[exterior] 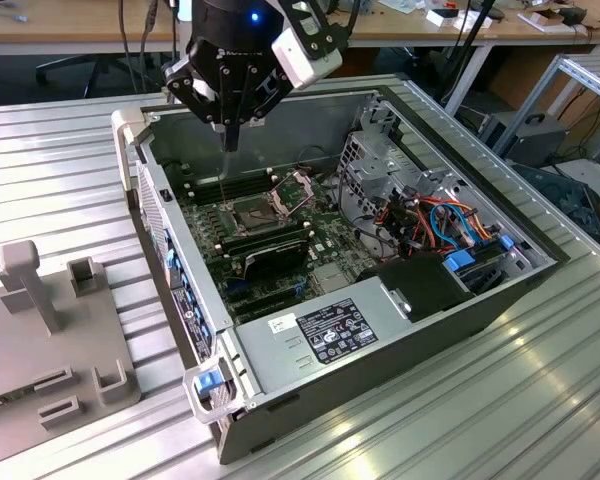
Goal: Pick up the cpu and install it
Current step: 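Reach for the cpu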
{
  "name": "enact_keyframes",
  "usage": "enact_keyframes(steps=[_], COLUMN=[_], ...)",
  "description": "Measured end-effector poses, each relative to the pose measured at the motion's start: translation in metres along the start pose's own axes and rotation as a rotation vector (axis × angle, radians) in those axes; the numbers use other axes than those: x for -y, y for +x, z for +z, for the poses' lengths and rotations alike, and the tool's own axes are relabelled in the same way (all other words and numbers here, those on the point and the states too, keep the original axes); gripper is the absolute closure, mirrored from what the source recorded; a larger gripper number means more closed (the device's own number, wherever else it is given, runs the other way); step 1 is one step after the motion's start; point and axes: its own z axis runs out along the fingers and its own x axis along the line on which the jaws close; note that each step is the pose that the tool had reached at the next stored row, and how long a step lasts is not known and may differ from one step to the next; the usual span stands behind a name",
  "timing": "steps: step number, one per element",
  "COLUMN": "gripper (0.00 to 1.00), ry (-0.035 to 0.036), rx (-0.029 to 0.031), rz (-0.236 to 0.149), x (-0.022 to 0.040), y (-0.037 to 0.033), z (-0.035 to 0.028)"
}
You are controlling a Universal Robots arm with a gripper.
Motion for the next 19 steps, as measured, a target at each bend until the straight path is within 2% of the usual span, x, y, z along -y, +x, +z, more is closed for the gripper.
enact_keyframes(steps=[5, 11, 19], gripper=[0.89, 0.89, 0.89], ry=[0.0, -0.0001, 0.0], rx=[0.0, 0.0, 0.0], rz=[0.0, 0.0, 0.0], x=[0.0004, 0.0011, 0.0011], y=[0.0048, 0.0142, 0.0151], z=[-0.0001, -0.0004, -0.0004])
